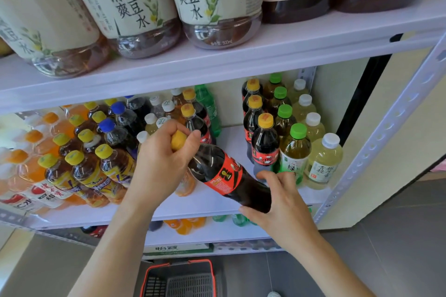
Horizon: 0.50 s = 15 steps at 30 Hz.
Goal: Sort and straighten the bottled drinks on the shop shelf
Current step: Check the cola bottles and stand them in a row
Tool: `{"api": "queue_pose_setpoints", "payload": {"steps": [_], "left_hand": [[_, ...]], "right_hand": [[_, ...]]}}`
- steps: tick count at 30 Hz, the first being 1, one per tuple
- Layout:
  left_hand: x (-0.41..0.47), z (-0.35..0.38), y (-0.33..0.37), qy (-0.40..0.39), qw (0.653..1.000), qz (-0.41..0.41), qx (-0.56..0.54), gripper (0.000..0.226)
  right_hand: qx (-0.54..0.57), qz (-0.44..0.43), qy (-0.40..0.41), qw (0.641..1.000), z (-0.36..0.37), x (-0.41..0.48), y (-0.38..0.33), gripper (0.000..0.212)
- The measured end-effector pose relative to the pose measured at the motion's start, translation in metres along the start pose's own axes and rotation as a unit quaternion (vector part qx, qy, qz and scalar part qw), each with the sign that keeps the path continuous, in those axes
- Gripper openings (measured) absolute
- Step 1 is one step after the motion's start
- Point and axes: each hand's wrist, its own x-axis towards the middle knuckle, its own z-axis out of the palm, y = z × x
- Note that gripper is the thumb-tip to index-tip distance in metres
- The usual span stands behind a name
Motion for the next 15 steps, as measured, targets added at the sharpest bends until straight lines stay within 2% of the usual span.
{"api": "queue_pose_setpoints", "payload": {"steps": [4,6,10,15], "left_hand": [[0.003,0.011,0.006,-0.012,0.978,0.128,0.164,0.02],[0.012,0.02,0.003,-0.027,0.966,0.159,0.203,0.021],[0.041,0.041,-0.005,-0.05,0.953,0.182,0.238,0.023],[0.084,0.079,-0.012,-0.056,0.949,0.18,0.252,0.022]], "right_hand": [[-0.043,-0.082,0.095,0.991,-0.022,0.009,-0.002,0.04],[-0.072,-0.104,0.142,0.982,-0.034,0.016,0.0,0.038],[-0.115,-0.12,0.193,0.967,-0.05,0.035,0.006,0.04],[-0.163,-0.117,0.181,0.963,-0.059,0.06,0.017,0.045]]}}
